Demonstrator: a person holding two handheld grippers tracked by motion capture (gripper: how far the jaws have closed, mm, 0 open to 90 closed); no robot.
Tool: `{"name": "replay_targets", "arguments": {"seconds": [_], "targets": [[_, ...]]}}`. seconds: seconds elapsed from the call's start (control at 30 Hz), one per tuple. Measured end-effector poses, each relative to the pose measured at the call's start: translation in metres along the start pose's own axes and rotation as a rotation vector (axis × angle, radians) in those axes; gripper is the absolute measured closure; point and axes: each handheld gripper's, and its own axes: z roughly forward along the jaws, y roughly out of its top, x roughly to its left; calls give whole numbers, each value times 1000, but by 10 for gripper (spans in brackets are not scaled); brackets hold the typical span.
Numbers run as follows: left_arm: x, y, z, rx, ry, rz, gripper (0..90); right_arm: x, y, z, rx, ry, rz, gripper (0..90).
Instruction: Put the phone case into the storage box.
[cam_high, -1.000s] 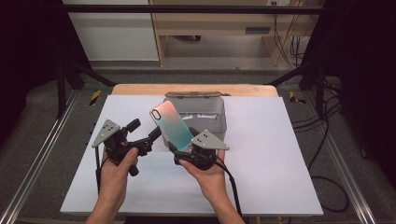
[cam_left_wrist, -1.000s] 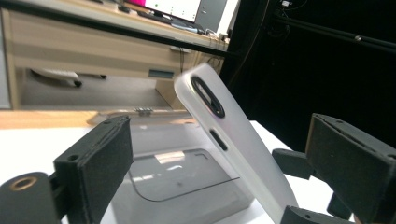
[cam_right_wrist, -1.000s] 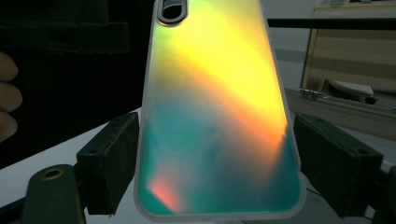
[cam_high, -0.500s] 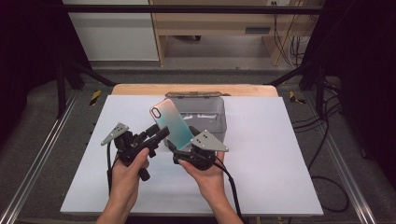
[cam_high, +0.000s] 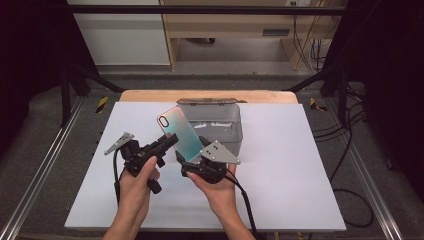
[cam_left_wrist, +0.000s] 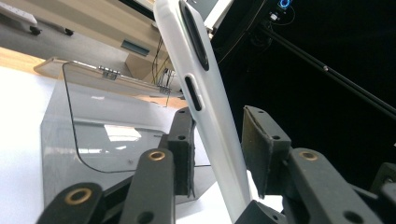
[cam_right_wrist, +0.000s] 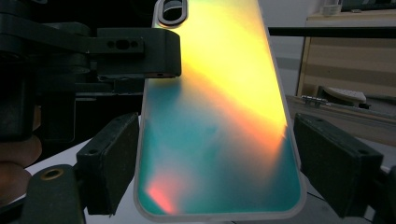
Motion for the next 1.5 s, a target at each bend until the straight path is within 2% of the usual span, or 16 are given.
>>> {"name": "replay_targets", "arguments": {"seconds": [0.57,0.93,1.13,1.33,1.43,1.5], "targets": [[4,-4,2,2,-5,-40,723,4,-5,3,4,13,23,174],[5,-6,2,-1,-44,-58,781,4,-12,4,8,12,55,174],[6,-7,2,1,-51,-46,794,3,-13,5,10,27,70,173],[6,-5,-1,4,-53,15,805,2,-14,8,20,58,82,171],[5,-4,-2,3,-38,28,807,2,-15,9,9,67,74,164],[6,-3,-3,4,-26,33,807,4,-14,9,3,49,35,122]]}}
